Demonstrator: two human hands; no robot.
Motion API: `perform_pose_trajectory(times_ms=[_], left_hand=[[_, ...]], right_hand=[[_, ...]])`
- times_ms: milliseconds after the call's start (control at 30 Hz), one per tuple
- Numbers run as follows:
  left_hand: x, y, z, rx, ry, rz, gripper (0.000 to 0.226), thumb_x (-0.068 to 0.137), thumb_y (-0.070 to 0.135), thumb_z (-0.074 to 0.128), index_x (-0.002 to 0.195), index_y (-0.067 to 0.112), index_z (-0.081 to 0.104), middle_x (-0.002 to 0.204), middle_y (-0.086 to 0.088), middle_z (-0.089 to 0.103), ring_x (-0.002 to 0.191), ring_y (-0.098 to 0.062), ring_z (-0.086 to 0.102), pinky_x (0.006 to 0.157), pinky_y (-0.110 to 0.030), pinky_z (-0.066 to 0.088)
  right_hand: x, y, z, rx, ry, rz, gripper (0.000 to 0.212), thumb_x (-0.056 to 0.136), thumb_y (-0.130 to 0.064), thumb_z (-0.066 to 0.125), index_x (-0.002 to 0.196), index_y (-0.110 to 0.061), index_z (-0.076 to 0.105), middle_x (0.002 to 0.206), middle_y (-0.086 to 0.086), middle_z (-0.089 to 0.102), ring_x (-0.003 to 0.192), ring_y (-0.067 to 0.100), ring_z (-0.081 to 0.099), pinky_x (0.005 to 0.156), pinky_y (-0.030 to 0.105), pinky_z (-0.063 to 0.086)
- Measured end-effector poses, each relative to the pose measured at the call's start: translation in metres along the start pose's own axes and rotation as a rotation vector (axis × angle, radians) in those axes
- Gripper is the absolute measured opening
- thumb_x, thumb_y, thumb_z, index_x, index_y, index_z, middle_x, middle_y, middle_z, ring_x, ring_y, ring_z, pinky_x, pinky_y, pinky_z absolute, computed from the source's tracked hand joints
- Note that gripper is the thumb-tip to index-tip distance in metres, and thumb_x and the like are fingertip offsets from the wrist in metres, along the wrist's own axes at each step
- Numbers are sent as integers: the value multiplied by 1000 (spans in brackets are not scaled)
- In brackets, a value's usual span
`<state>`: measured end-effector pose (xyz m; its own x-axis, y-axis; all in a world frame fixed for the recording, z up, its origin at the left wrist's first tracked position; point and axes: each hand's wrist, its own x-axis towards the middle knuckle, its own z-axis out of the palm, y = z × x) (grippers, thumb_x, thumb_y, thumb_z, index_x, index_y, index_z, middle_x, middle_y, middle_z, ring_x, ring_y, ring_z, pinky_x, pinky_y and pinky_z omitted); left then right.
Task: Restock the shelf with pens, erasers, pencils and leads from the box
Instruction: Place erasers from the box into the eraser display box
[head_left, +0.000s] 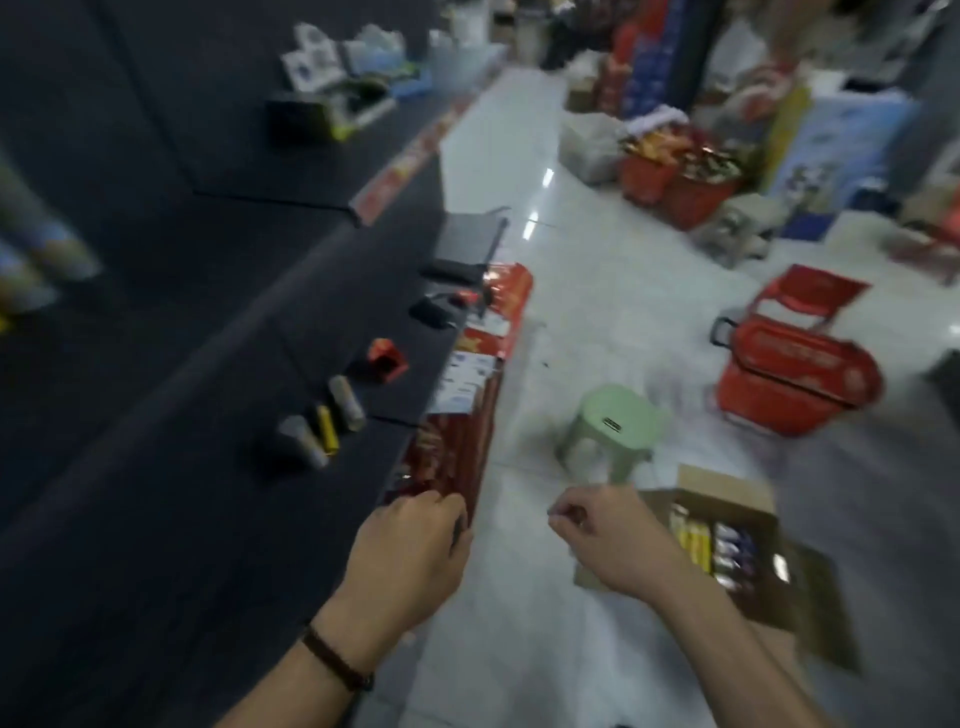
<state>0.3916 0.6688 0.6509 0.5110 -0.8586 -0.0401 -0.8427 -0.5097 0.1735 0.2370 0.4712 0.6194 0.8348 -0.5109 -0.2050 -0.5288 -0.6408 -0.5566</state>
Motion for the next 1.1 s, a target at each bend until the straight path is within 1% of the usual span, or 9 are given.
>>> perform_pose_trajectory(times_ms=[100, 200, 333, 467, 567, 700, 900, 1000, 1100], left_hand=[[35, 71, 46, -78, -172, 40, 19, 102, 49, 50, 97, 31, 57, 97, 10, 62, 91, -15, 65, 72, -34, 53], [64, 131, 92, -119, -303, 40, 16, 101, 47, 54, 93, 34, 56, 93, 14, 61, 86, -9, 61, 76, -35, 56], [113, 202, 159, -85, -463, 118, 16, 102, 51, 51, 99, 36, 58, 96, 15, 58, 92, -9, 59, 79, -34, 55], [173, 260, 233, -53, -634, 181, 20, 104, 48, 45, 106, 34, 60, 106, 12, 59, 101, -12, 58, 76, -32, 47], [225, 293, 300, -75, -724, 209, 21, 104, 47, 44, 112, 34, 60, 113, 8, 60, 105, -16, 56, 86, -35, 51], [289, 322, 404, -141, -815, 232, 18, 105, 42, 49, 120, 34, 54, 121, 9, 52, 107, -16, 50, 90, -33, 51], [334, 325, 592, -138, -951, 242, 44, 104, 32, 58, 146, 29, 46, 147, 8, 37, 128, -19, 42, 100, -34, 51], [350, 330, 688, -147, -936, 162, 36, 101, 15, 59, 133, 27, 50, 140, 6, 41, 123, -20, 45, 92, -32, 49], [369, 344, 778, -233, -881, 5, 23, 101, 33, 67, 116, 27, 51, 121, 8, 47, 107, -15, 54, 86, -30, 51]], right_hand=[[-34, 111, -12, 70, -24, 209, 23, 98, -41, 62, 77, -33, 68, 72, -13, 66, 70, 1, 61, 67, 27, 54], [-62, 213, -16, 132, -58, 369, 24, 95, -44, 60, 82, -29, 73, 80, -9, 71, 77, 9, 66, 74, 42, 60], [-72, 319, -24, 165, -105, 486, 17, 101, -33, 64, 95, -26, 78, 95, -14, 65, 88, 9, 61, 79, 30, 53], [-55, 419, -12, 259, -117, 658, 17, 99, -35, 65, 99, -24, 78, 99, -9, 71, 88, 8, 64, 82, 34, 58], [-28, 486, 10, 323, -126, 766, 16, 100, -39, 65, 109, -29, 74, 103, -10, 70, 90, 7, 64, 80, 28, 57], [24, 578, 62, 405, -175, 888, 24, 100, -42, 65, 119, -28, 71, 108, -8, 71, 95, 8, 66, 87, 31, 59], [112, 726, 178, 439, -296, 958, 34, 101, -34, 63, 132, -20, 68, 123, 3, 72, 112, 22, 67, 95, 33, 53], [153, 799, 249, 410, -403, 905, 31, 101, -20, 62, 129, -14, 71, 128, 9, 71, 118, 28, 66, 98, 33, 54], [192, 867, 319, 418, -420, 899, 32, 99, -20, 68, 131, -18, 67, 121, 5, 66, 103, 21, 62, 88, 31, 53]])
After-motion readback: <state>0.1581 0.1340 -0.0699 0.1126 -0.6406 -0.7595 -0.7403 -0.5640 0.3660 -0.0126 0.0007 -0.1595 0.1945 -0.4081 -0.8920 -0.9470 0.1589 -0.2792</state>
